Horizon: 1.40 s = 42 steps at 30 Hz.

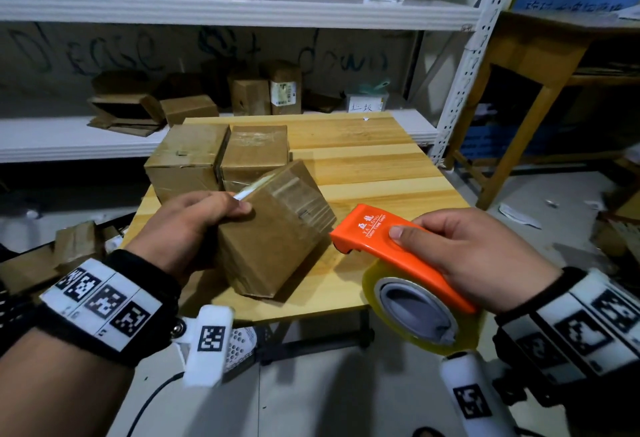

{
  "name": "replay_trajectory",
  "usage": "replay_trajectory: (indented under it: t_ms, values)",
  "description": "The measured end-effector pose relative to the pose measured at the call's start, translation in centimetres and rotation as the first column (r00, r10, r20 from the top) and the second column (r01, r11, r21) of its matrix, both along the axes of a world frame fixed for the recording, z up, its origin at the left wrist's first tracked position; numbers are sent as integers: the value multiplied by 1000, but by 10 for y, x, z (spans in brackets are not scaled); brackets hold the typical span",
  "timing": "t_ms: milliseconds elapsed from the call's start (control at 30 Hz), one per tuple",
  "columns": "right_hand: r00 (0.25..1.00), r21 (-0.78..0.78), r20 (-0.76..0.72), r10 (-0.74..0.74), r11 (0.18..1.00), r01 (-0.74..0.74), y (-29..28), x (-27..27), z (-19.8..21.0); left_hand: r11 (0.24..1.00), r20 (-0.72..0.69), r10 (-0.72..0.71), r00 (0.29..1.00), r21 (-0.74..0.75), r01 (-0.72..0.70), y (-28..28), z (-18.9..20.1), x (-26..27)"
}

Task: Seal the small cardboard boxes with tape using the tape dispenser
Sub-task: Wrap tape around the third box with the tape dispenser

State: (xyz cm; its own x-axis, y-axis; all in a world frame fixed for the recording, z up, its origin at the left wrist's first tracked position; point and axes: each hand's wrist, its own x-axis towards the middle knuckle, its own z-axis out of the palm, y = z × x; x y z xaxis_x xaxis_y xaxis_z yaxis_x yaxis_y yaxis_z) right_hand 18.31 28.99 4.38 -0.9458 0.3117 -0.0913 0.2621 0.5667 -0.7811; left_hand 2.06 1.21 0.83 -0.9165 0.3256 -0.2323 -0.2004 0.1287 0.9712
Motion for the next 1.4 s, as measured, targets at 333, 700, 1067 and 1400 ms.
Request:
replay_trajectory:
  t_ms: [333, 700, 1067, 1400]
  values:
    - [999, -33, 39, -10, 999, 11, -16, -13, -7, 999, 111, 39, 993, 32, -42, -2, 9, 12]
    - [999, 15, 46, -9, 1000, 9, -24, -19, -8, 921, -128, 164, 978, -335, -198, 9, 11, 20]
    - [1000, 48, 26, -5, 999, 4, -21, -19, -6, 736, -410, -421, 809, -676, 41, -1, 14, 34]
    - [1000, -59, -11, 18, 998, -18, -20, -13, 7, 683, -293, -396, 870, -727, 66, 11, 24, 38]
